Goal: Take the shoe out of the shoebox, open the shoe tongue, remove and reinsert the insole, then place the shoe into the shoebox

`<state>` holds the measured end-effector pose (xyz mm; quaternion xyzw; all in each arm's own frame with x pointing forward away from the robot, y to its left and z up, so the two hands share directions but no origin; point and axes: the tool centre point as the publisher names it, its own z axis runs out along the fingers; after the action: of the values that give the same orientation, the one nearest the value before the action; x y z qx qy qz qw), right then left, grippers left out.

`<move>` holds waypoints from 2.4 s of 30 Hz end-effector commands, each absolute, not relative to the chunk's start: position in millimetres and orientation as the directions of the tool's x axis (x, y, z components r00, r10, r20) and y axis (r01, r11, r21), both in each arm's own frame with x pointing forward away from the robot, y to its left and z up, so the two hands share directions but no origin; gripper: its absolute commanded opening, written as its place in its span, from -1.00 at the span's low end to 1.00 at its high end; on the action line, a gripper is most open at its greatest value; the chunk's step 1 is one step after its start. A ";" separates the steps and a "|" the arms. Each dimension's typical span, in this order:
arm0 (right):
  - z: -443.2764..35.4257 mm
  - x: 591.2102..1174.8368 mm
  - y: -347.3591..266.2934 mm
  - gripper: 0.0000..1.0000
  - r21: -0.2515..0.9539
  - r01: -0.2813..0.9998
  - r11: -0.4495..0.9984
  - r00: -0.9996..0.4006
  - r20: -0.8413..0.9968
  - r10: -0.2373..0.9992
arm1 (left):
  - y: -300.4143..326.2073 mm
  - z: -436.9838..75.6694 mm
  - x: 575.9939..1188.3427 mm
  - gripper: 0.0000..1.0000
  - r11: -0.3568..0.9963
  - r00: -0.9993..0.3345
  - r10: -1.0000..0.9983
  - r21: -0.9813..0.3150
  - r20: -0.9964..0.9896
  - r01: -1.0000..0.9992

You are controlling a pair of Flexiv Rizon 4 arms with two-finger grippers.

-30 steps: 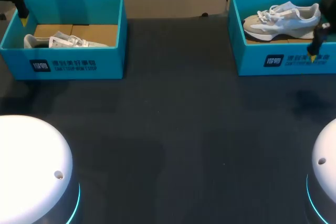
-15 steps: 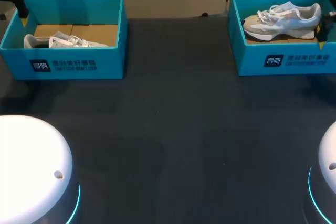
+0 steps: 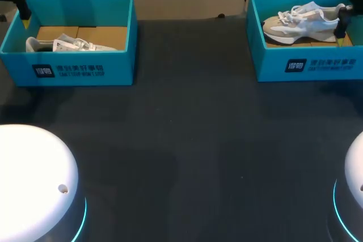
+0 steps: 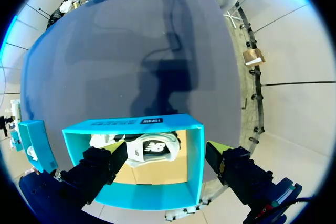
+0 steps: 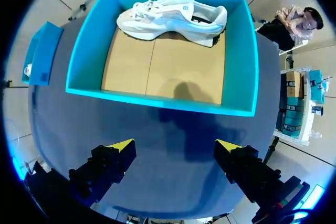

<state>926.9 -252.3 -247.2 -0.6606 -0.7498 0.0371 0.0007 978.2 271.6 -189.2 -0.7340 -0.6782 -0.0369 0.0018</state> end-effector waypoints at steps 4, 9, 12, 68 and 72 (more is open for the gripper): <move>-230.7 949.8 -250.4 1.00 -0.007 0.997 0.072 -0.072 -0.113 0.991 | 271.3 -188.3 976.4 1.00 -0.080 0.077 0.995 0.050 0.060 0.996; -212.4 969.0 -253.1 1.00 0.036 0.998 0.060 -0.054 -0.162 0.985 | 271.3 -188.3 976.4 1.00 -0.080 0.077 0.995 0.050 0.060 0.996; -212.3 981.9 -258.5 1.00 0.045 0.998 0.049 -0.041 -0.160 0.986 | 271.3 -188.3 976.4 1.00 -0.080 0.077 0.995 0.050 0.060 0.996; -259.8 1132.4 -302.3 1.00 0.059 0.998 -0.015 0.022 -0.135 0.991 | 271.3 -188.3 976.4 1.00 -0.080 0.077 0.995 0.050 0.060 0.996; -259.8 1132.4 -302.3 1.00 0.059 0.998 -0.015 0.022 -0.135 0.991 | 271.3 -188.3 976.4 1.00 -0.080 0.077 0.995 0.050 0.060 0.996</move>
<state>1128.4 -302.8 -260.3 -0.7116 -0.6985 0.0239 -0.0713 978.2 271.5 -189.1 -0.7340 -0.6782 -0.0370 0.0019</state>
